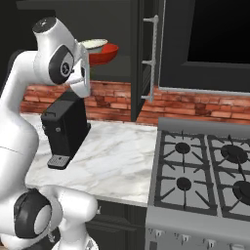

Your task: Pick up the bowls on the counter and stack them on top of one another in the open cabinet. Place the smaller bowl on top of the larger bowl.

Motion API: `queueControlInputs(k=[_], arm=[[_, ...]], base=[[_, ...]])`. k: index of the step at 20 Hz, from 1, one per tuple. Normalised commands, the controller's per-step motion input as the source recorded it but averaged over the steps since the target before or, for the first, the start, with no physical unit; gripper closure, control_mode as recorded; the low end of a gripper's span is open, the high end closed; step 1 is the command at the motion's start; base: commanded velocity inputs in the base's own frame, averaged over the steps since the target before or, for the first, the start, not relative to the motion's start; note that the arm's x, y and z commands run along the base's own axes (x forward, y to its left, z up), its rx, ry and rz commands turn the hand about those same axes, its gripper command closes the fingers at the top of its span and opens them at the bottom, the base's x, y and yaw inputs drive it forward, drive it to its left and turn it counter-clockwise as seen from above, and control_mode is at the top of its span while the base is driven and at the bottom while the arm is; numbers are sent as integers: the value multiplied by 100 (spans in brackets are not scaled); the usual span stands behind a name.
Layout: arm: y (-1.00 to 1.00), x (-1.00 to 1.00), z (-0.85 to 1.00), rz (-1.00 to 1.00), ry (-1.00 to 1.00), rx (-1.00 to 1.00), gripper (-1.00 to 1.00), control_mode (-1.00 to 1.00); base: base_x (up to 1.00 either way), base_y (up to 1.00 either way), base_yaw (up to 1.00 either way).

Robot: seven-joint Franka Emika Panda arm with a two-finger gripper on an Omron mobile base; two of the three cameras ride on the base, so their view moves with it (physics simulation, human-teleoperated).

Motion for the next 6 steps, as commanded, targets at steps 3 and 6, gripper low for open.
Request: queueControlInputs(k=[3,6], arm=[[-25,-100,-2,0,-31,0,-100,-100],[-17,-85,9,0,-42,-1,-100,-100]], base=[[0,0,0],[0,0,0]])
